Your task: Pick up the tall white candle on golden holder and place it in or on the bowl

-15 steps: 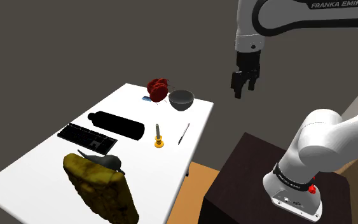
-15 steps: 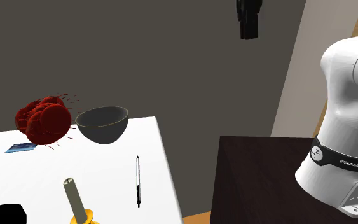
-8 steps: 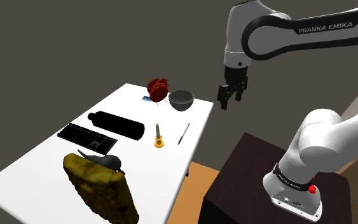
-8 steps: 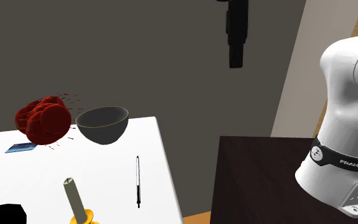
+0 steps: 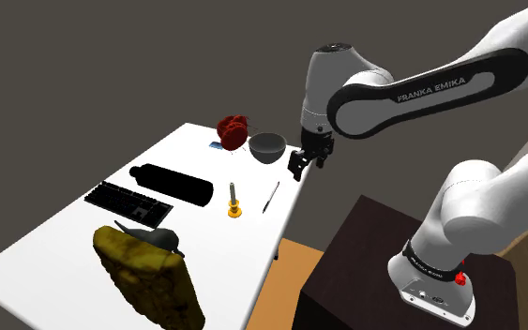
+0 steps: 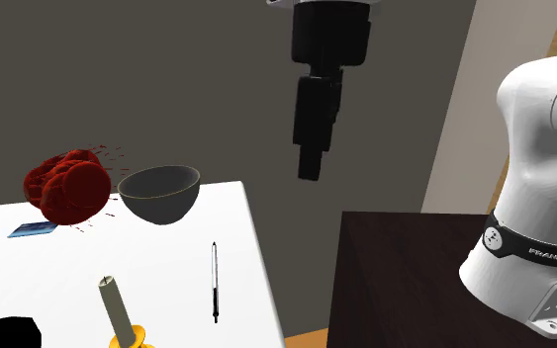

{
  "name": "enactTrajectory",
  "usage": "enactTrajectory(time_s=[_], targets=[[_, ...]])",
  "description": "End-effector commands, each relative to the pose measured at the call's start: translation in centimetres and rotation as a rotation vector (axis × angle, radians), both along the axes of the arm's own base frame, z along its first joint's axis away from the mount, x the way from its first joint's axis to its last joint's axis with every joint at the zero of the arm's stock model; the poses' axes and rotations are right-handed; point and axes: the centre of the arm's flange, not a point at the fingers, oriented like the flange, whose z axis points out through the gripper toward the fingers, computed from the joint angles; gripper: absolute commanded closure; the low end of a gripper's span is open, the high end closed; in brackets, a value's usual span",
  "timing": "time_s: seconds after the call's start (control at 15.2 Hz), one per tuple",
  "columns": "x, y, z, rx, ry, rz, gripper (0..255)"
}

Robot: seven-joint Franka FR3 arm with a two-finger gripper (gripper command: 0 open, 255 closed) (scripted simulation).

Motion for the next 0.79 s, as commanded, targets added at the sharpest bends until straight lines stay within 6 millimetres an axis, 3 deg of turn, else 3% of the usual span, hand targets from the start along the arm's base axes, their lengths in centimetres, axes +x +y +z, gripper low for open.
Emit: enactTrajectory(time_s=[0.0, 0.73], targets=[[1.1, 1.5, -1.4, -0.009, -0.042, -0.007, 0], [8.7, 8.8, -9.7, -0.067, -0.243, -0.044, 0]])
